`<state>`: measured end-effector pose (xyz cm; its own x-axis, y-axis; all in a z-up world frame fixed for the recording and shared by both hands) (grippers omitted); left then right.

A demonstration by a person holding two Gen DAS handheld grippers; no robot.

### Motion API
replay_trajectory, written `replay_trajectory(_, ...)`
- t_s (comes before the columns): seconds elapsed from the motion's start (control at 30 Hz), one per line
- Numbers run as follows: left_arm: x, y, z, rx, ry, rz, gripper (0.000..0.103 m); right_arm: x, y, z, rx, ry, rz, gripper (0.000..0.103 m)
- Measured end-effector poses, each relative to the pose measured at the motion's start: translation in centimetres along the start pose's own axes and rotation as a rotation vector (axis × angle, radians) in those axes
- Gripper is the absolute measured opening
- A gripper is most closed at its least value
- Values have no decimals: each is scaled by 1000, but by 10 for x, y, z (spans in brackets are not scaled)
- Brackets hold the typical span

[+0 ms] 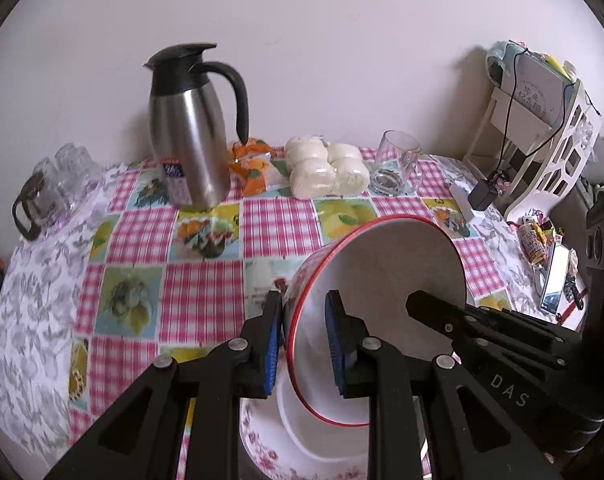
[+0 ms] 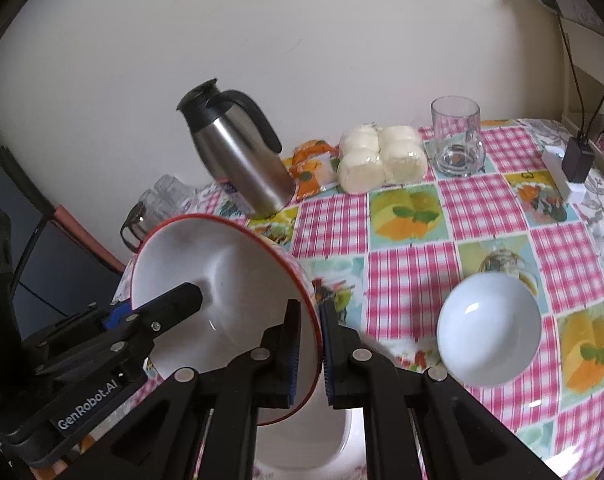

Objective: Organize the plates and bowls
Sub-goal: 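Lift the red-rimmed bowl with both tools and carry it over the tray, then lower the red-rimmed bowl into the tray beside the white square bowl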

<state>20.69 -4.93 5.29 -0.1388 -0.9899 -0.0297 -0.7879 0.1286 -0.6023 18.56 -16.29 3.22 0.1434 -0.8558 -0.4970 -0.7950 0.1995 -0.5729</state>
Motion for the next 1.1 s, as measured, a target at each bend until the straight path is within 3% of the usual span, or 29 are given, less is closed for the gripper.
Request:
replay_trajectory(0.47, -9, 42, -9, -36, 13, -47, 22, -17, 33, -15, -22, 0, -30, 11)
replay_trajectory(1.1, -7, 74, 8, -140, 26, -46, 22, -6, 58, -3, -110, 7, 12, 11)
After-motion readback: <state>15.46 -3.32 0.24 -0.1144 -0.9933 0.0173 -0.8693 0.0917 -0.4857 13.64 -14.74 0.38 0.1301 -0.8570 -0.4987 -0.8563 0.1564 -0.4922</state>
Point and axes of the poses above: each gripper's, at about its wrist camera, not at the fingertips, and z roughly the way its jaws point, x to its right, y to its underside, the point moved 7 cm from there along z, roughly the way its jaws point, and after that the axes turned 10 degrees about -y, right-handed, at the moved point
